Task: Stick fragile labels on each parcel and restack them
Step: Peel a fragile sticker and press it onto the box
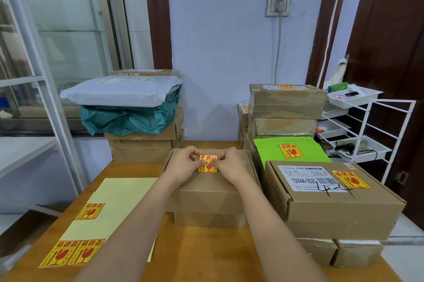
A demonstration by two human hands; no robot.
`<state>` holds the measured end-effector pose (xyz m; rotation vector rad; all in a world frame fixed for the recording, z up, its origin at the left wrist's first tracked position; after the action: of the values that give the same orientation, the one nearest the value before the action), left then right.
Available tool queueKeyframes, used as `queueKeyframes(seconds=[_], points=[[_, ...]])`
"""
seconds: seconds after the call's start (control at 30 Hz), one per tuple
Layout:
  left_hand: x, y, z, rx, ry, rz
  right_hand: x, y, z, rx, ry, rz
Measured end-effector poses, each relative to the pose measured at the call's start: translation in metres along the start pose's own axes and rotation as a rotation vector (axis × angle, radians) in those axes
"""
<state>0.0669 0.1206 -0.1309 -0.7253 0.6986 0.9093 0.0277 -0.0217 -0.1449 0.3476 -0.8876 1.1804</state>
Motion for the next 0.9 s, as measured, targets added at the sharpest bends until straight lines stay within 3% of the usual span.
queueKeyframes(seconds=[0.9], points=[[-0.017,0.005,-0.001,-0.061,-0.294,-0.103,0.015,0.014,0.009,-0.05,0.236,0.058]])
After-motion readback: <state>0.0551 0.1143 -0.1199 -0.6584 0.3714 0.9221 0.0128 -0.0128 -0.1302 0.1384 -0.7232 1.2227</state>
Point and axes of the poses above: each hand's wrist, its own y-axis away from the middle knuckle, its own z-axis out of the back of the hand, x = y × z, the point moved 7 cm from there along -y, towards the middle knuckle, and after that the axes turned 3 degrees about -y, right-handed, at the moved point
